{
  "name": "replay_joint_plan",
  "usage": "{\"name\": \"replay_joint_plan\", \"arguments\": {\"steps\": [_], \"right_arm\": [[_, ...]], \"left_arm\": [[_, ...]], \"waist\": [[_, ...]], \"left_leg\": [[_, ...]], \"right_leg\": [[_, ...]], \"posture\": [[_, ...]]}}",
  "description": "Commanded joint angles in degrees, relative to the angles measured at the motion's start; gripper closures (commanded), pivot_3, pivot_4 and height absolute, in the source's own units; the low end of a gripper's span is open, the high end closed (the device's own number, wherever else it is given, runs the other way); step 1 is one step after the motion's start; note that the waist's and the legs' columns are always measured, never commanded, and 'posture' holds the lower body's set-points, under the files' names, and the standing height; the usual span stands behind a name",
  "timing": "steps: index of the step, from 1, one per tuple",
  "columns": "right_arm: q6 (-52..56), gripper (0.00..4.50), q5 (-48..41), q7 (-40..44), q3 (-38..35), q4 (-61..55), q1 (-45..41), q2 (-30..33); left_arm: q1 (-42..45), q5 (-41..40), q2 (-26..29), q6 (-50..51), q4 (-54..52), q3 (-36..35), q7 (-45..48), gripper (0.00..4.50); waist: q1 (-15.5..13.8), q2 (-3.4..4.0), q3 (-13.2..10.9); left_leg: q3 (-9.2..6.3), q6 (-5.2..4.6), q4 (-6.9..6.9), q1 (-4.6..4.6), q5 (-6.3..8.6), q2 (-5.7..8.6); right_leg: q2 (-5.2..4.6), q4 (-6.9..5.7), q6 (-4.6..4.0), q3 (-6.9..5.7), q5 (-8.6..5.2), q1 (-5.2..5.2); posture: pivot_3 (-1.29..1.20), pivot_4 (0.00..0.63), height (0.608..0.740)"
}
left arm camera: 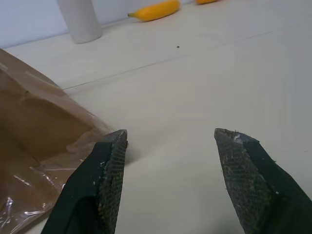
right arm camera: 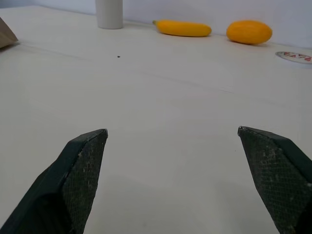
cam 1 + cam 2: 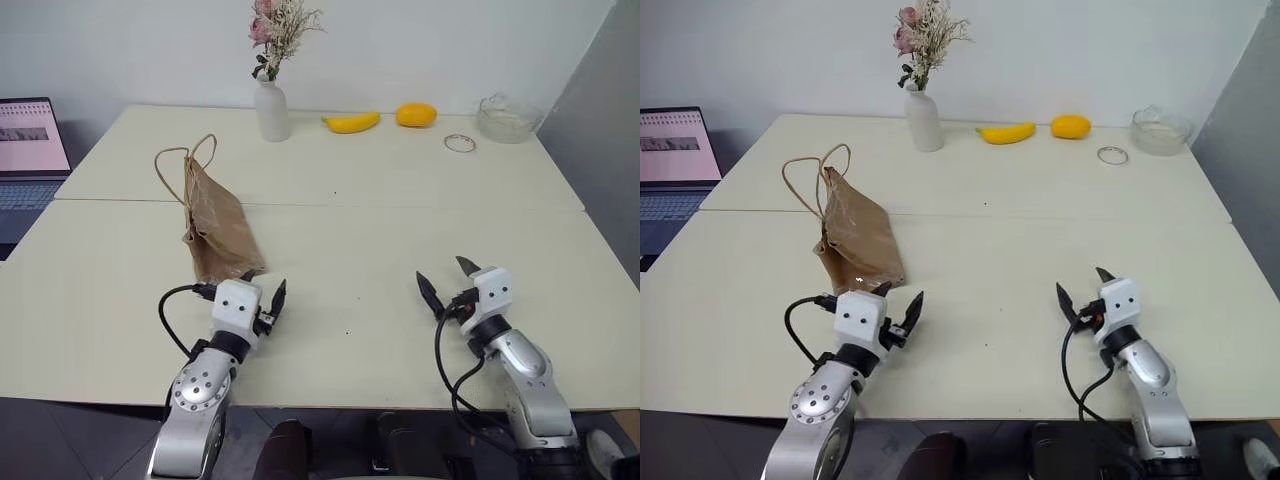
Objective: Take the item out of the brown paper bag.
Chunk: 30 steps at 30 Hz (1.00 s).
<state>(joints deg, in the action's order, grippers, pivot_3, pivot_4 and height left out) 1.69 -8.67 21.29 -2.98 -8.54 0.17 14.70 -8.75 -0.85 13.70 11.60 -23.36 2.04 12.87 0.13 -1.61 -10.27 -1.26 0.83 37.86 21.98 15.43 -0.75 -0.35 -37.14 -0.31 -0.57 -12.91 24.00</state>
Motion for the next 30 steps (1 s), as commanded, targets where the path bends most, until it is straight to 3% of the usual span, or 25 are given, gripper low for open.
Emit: {"name": "replay_joint_plan", "arguments": {"steps": [1, 12, 19, 25, 30], "right_arm": [[-1.2, 0.0, -0.9, 0.5, -0.6, -1.1, -0.5, 0.3], [-2.0, 0.0, -0.5, 1.5, -0.2, 0.5, -0.8, 0.2], [-1.5, 0.0, -1.4, 5.2, -0.9, 1.9, -3.0, 3.3], [-0.4, 0.0, -2.3, 6.6, -0.5, 2.6, -5.1, 4.1], [1.1, 0.0, -5.5, 10.8, -0.5, 0.7, -5.7, 5.6]], "left_arm": [[0.5, -0.8, -0.4, -2.3, -0.3, 0.3, 0.7, 1.51], [0.7, 1.2, 0.1, -3.2, 0.1, 1.0, 0.7, 1.51], [2.0, 1.7, -0.5, -1.3, 0.1, 1.2, 0.2, 1.51], [0.5, 1.0, 0.7, 1.9, -3.5, 2.0, 2.1, 1.51], [-1.3, -0.2, 1.1, 4.4, -10.6, -1.4, 1.2, 1.51]], "waist": [[0.0, 0.0, 0.0], [0.0, 0.0, 0.0], [0.0, 0.0, 0.0], [0.0, 0.01, 0.0], [0.0, 0.0, 0.0]], "left_leg": [[0.0, 0.0, 0.0, 0.0, 0.0, 0.0], [0.01, 0.0, 0.0, 0.0, 0.0, 0.01], [0.02, 0.0, 0.01, -0.01, 0.0, 0.04], [0.01, 0.0, -0.01, 0.0, 0.0, 0.01], [0.01, 0.0, 0.01, -0.02, 0.0, 0.01]], "right_leg": [[0.0, 0.0, 0.0, 0.0, 0.0, 0.0], [0.0, 0.0, 0.01, 0.01, 0.01, 0.0], [0.02, -0.01, 0.02, 0.01, 0.02, -0.03], [0.05, 0.0, 0.04, 0.01, 0.03, -0.01], [0.05, -0.03, 0.03, 0.01, 0.02, -0.02]], "posture": [[0.0, 0.15, 0.74], [0.0, 0.15, 0.74], [0.0, 0.15, 0.74], [0.0, 0.15, 0.74], [0.0, 0.15, 0.74]]}}
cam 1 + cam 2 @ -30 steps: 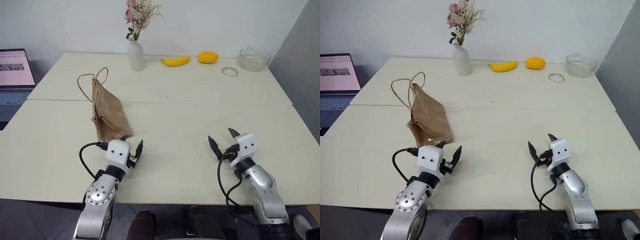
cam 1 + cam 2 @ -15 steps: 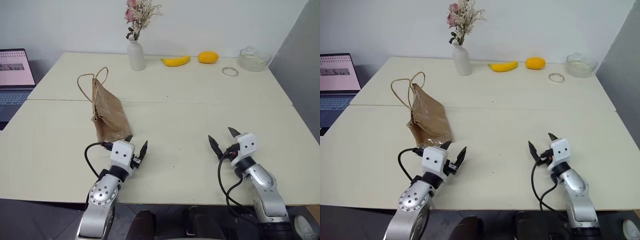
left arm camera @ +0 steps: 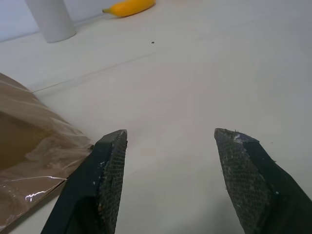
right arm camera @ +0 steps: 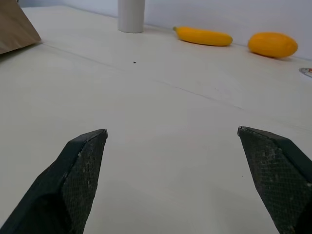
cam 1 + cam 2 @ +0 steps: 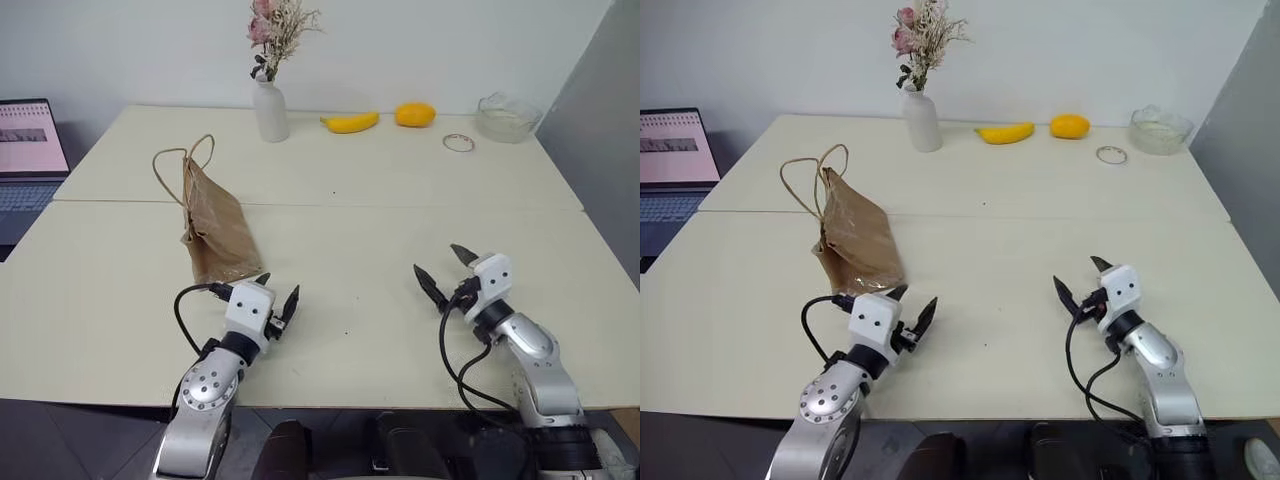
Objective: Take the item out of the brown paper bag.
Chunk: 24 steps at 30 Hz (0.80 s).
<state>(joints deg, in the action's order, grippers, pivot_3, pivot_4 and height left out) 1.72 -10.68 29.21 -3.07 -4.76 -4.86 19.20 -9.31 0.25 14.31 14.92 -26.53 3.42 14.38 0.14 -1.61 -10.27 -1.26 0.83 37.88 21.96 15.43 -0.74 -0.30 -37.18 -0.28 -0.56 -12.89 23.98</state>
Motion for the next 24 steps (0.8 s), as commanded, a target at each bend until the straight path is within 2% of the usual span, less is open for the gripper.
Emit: {"name": "replay_joint_plan", "arguments": {"steps": [1, 4, 7, 11, 16, 20, 24], "right_arm": [[2.8, 0.0, -5.5, 4.9, -0.4, -4.5, -1.0, 1.9], [8.7, 0.0, -11.3, 10.9, 0.7, -9.6, -3.3, 5.2], [17.6, 0.0, -18.9, 15.5, 1.0, -13.7, -7.6, 8.6], [23.6, 0.0, -23.2, 20.9, 3.0, -14.8, -14.3, 12.0], [25.9, 0.0, -22.1, 24.4, 7.4, -13.7, -21.1, 12.8], [30.6, 0.0, -23.9, 26.0, 9.8, -14.6, -25.6, 12.8], [33.7, 0.0, -24.0, 27.8, 11.2, -15.0, -28.6, 13.8]], "left_arm": [[-1.4, -1.8, 0.9, 2.5, -10.6, -3.8, -0.1, 1.51], [-2.1, -2.6, 2.5, 8.0, -18.7, -7.9, -0.3, 1.51], [-0.9, -3.6, 0.8, 16.3, -25.6, -11.8, -3.8, 1.51], [2.3, -10.0, -1.4, 25.0, -29.8, -19.2, -5.2, 1.51], [14.6, -14.6, 2.3, 34.4, -21.0, -28.3, -5.9, 1.51], [24.0, -16.3, 11.0, 39.2, -12.0, -30.2, -2.8, 1.51], [31.1, -17.3, 15.7, 42.8, -3.8, -29.8, -2.4, 1.51]], "waist": [[0.0, 0.0, 0.0], [0.1, 0.05, -0.1], [0.2, 0.07, -0.1], [0.1, 0.05, -0.1], [0.0, 0.02, -0.1], [0.0, -0.06, -0.1], [0.0, -0.06, -0.1]], "left_leg": [[0.01, 0.0, -0.01, 0.01, 0.0, -0.01], [0.0, 0.0, -0.01, 0.05, 0.0, -0.01], [-0.01, 0.0, 0.0, -0.02, 0.0, -0.02], [-0.11, 0.0, 0.03, -0.12, 0.0, -0.01], [-0.12, 0.0, 0.05, -0.13, 0.0, 0.03], [-0.13, 0.0, 0.05, -0.09, 0.0, 0.03], [-0.15, 0.0, 0.04, -0.08, 0.0, 0.04]], "right_leg": [[0.0, 0.01, 0.0, 0.01, 0.0, 0.01], [-0.02, 0.03, 0.01, 0.02, 0.0, 0.03], [-0.01, -0.01, 0.01, 0.01, 0.01, 0.0], [0.16, 0.04, 0.0, -0.11, 0.0, -0.2], [0.22, 0.06, 0.02, -0.25, 0.01, -0.25], [0.22, 0.07, 0.05, -0.2, 0.03, -0.24], [0.16, 0.12, 0.06, -0.16, 0.04, -0.23]], "posture": [[0.0, 0.15, 0.74], [0.0, 0.15, 0.74], [0.0, 0.15, 0.74], [0.0, 0.15, 0.74], [0.0, 0.15, 0.74], [0.0, 0.15, 0.74], [0.0, 0.15, 0.74]]}}
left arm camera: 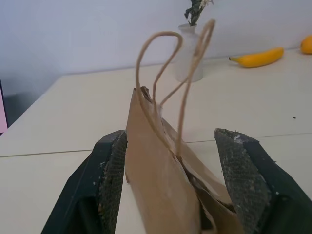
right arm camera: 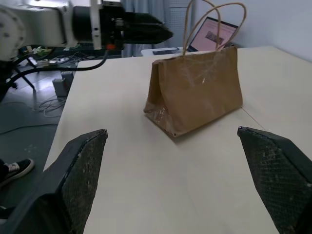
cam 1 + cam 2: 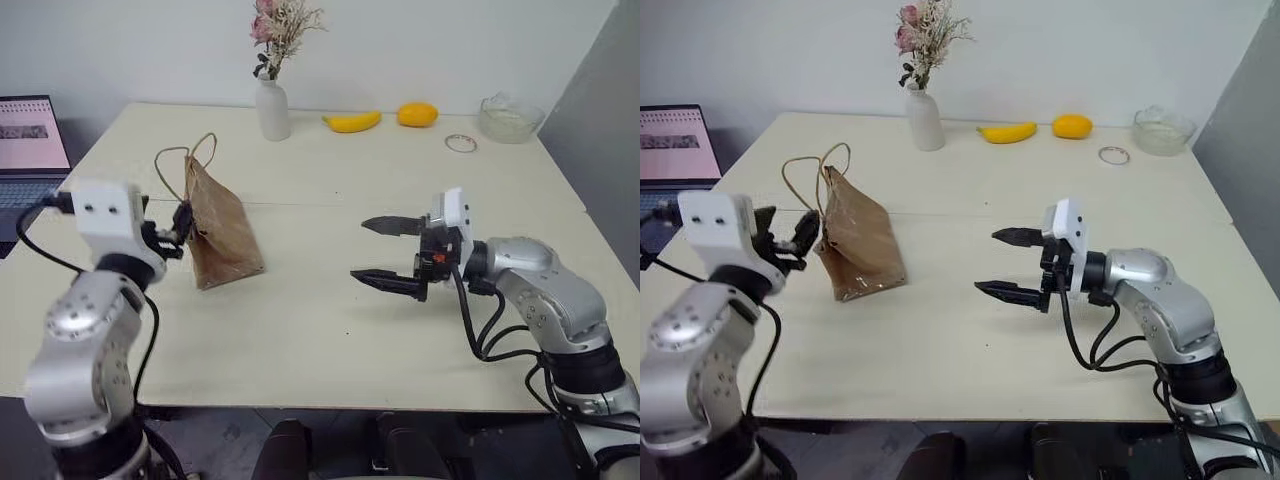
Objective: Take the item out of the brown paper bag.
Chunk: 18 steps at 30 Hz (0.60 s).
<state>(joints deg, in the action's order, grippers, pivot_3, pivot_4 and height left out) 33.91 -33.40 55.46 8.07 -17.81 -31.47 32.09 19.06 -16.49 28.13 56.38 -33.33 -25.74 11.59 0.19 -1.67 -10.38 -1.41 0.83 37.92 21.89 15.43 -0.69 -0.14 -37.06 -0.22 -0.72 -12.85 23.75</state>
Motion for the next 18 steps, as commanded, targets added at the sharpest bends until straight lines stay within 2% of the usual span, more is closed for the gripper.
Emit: {"name": "replay_joint_plan", "arguments": {"steps": [1, 14, 18], "right_arm": [[1.8, 0.0, -1.2, 2.1, 0.4, -2.1, -2.7, 1.1], [1.2, 0.0, -0.7, 4.5, 0.8, -4.2, -4.5, 1.3], [4.1, 0.0, -4.6, 8.0, 0.1, -5.8, -4.2, 2.9]], "left_arm": [[4.1, -0.4, 2.7, 1.5, 4.7, 0.1, 0.5, 1.51], [10.4, 0.9, 6.1, -2.4, 12.5, 5.5, 1.7, 1.51], [11.2, 1.9, 7.2, -5.2, 13.9, 6.9, 1.8, 1.51]], "waist": [[0.0, 0.0, 0.0], [0.0, -0.04, 0.0], [0.0, -0.03, 0.0]], "left_leg": [[0.01, 0.0, -0.01, 0.01, 0.0, 0.0], [0.02, 0.02, -0.02, 0.01, 0.0, -0.03], [0.01, 0.02, -0.02, 0.01, 0.0, -0.01]], "right_leg": [[-0.01, 0.02, 0.0, 0.01, 0.0, 0.0], [-0.28, -0.03, 0.0, 0.03, 0.01, 0.06], [-0.32, -0.05, 0.0, 0.02, 0.01, 0.06]], "posture": [[0.0, 0.15, 0.74], [0.0, 0.15, 0.74], [0.0, 0.15, 0.74]]}}
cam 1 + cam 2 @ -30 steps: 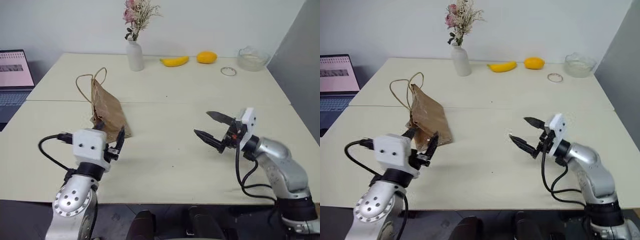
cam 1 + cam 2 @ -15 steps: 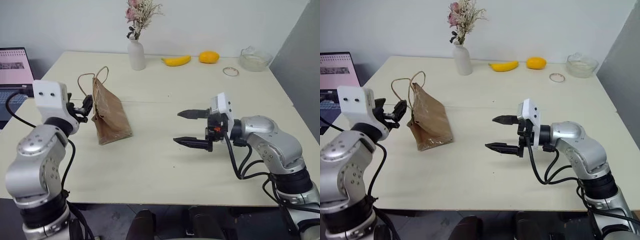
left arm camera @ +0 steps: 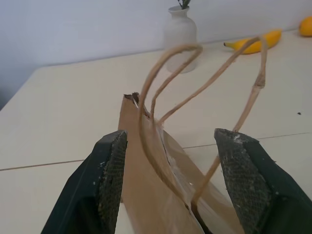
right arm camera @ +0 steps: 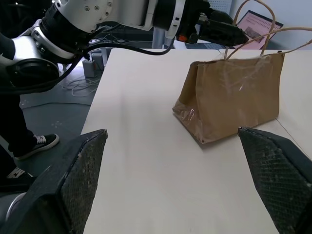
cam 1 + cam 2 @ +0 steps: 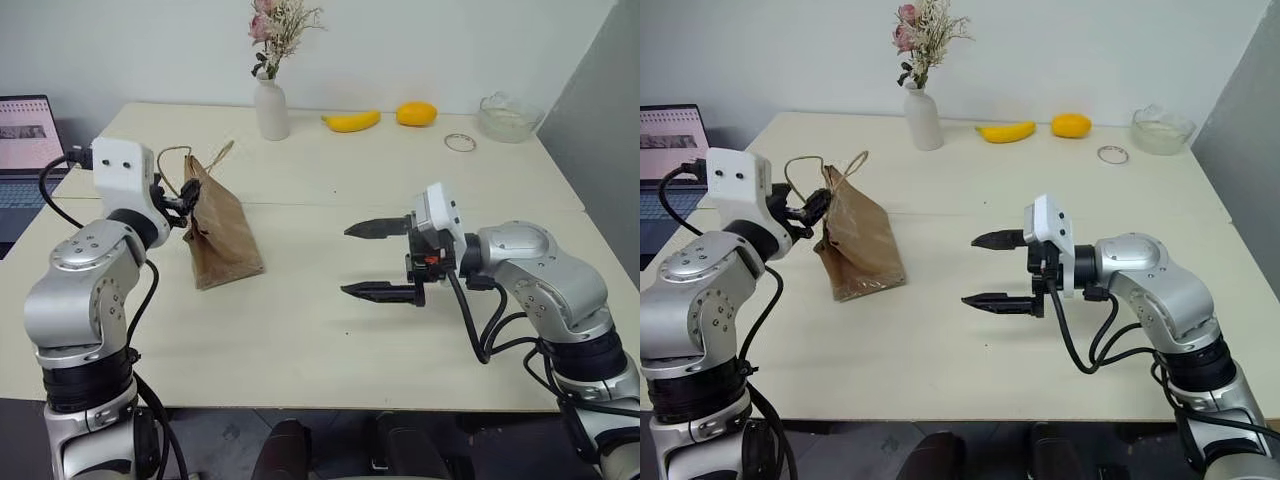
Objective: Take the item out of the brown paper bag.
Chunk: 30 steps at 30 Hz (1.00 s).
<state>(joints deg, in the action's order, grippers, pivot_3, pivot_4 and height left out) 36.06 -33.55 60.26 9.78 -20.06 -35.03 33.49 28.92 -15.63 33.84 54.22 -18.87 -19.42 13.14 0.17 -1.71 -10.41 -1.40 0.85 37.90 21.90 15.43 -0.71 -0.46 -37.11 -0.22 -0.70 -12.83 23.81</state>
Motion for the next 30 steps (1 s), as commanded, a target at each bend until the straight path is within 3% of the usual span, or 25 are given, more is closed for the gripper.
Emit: {"name": "replay_joint_plan", "arguments": {"steps": [1, 11, 20, 30], "right_arm": [[3.3, 0.0, -6.4, 4.3, -2.0, -4.4, -0.6, 2.2], [2.1, 0.0, -6.0, 4.8, -1.8, -3.8, -1.0, 2.7], [1.0, 0.0, -5.1, 5.7, -0.7, -2.2, -2.2, 2.3], [1.1, 0.0, -5.5, 6.4, -0.7, -1.5, -4.0, 2.1]], "left_arm": [[1.1, 1.1, 1.5, -3.2, -1.0, 0.7, 0.4, 1.51], [-8.1, -5.2, 0.6, -0.5, -11.2, -4.8, 3.4, 1.51], [-8.4, -2.6, 1.4, 0.0, -8.4, -0.7, 1.5, 1.51], [-0.1, -0.1, 3.1, -5.8, 4.3, 2.6, 2.8, 1.51]], "waist": [[0.0, 0.0, 0.0], [0.0, -0.02, 0.0], [0.0, -0.02, 0.0], [0.0, -0.03, 0.0]], "left_leg": [[0.0, 0.0, 0.0, 0.0, 0.0, 0.0], [0.01, 0.01, -0.01, 0.02, 0.01, 0.0], [0.03, 0.01, 0.0, 0.01, 0.01, 0.02], [0.04, 0.01, -0.01, 0.02, 0.01, 0.01]], "right_leg": [[-0.01, 0.01, 0.0, 0.0, 0.0, 0.0], [-0.06, -0.02, 0.0, -0.01, 0.0, 0.04], [-0.05, 0.01, 0.01, 0.01, 0.01, 0.01], [-0.03, 0.02, 0.01, 0.01, 0.01, 0.04]], "posture": [[0.0, 0.15, 0.74], [0.0, 0.15, 0.74], [0.0, 0.15, 0.74], [0.0, 0.15, 0.74]]}}
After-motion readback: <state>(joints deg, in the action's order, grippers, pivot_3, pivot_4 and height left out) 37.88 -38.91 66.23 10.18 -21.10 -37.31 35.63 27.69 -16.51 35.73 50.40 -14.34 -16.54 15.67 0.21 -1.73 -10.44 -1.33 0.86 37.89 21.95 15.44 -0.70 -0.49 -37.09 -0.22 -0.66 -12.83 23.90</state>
